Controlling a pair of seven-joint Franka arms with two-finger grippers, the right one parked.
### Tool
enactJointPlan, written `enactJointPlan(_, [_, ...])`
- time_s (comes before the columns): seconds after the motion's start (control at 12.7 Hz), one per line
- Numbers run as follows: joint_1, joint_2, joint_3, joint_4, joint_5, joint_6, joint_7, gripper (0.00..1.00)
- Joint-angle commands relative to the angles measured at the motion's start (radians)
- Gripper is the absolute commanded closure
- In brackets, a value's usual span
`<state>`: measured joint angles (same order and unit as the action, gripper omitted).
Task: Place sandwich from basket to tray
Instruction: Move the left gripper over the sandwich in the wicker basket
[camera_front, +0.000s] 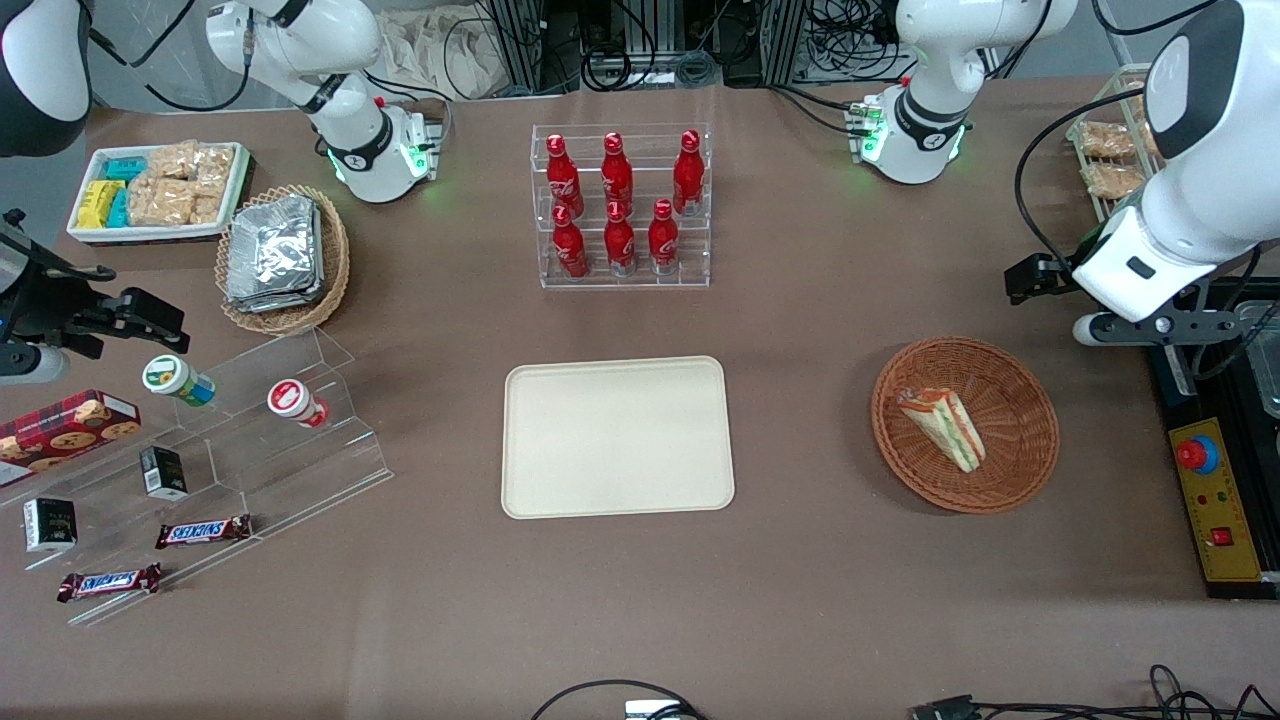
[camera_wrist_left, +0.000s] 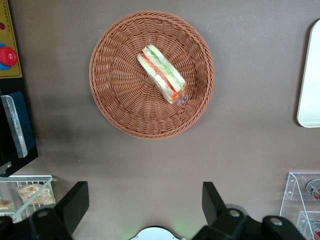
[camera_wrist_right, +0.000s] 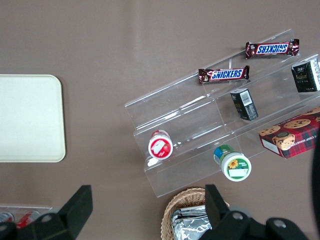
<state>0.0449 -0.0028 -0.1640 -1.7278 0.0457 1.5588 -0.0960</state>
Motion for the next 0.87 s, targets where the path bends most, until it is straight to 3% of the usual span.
enactJointPlan(0.0, [-0.002,-0.013,0.006,-0.016,-0.010,0.017,0.010,0.00])
enactJointPlan(0.55, [0.006,-0.005,0.009,-0.006,-0.003,0.006,0.012,0.00])
enactJointPlan(0.79, [0.010,0.058,0.009,0.039,0.019,0.004,0.009,0.00])
